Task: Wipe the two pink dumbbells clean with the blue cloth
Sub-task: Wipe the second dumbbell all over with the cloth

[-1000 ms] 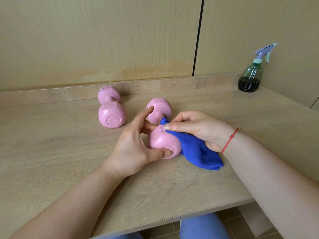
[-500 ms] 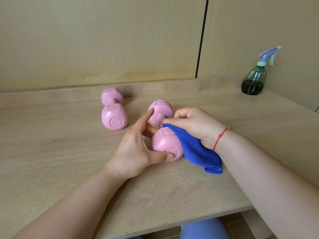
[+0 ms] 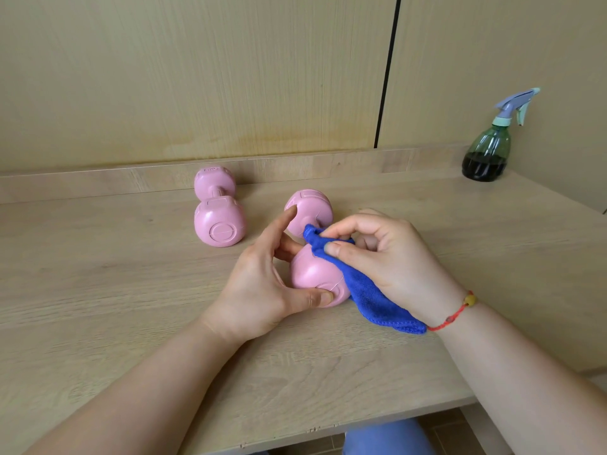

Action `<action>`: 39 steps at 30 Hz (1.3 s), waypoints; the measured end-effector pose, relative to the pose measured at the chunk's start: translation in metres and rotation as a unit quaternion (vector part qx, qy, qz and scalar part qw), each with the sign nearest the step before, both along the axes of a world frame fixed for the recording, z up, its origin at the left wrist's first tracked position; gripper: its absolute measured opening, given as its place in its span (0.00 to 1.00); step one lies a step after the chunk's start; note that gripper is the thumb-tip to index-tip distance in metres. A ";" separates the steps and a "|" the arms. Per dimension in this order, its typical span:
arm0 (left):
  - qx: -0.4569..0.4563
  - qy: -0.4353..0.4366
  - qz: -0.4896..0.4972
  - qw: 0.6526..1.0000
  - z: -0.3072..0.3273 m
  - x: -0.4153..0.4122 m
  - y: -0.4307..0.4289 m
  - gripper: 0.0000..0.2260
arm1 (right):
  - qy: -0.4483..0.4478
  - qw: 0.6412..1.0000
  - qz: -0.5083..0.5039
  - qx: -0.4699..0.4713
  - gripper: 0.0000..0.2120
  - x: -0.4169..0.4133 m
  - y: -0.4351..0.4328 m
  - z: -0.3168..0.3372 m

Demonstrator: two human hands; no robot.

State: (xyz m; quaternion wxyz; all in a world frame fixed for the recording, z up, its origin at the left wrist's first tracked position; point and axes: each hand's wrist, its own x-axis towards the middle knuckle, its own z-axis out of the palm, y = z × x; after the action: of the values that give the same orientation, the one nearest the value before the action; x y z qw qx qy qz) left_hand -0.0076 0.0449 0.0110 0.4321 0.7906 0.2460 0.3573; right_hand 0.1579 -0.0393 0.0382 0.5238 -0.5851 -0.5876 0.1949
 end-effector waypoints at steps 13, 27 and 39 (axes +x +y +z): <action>0.006 0.012 0.008 1.000 0.000 -0.002 0.002 0.51 | -0.168 0.982 0.046 -0.078 0.10 -0.008 0.000 0.025; -0.011 -0.005 -0.006 1.000 0.000 -0.001 0.002 0.50 | -0.052 0.998 -0.003 -0.025 0.13 0.001 -0.010 0.010; -0.001 0.002 0.000 1.000 -0.001 0.000 0.004 0.52 | -0.132 0.984 -0.104 -0.061 0.07 -0.021 0.016 0.015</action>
State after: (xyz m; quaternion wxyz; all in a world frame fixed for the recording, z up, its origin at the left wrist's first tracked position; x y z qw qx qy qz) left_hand -0.0074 0.0492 0.0096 0.4329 0.7908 0.2471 0.3552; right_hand 0.1370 -0.0234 0.0536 0.4223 -0.6943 -0.5748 0.0961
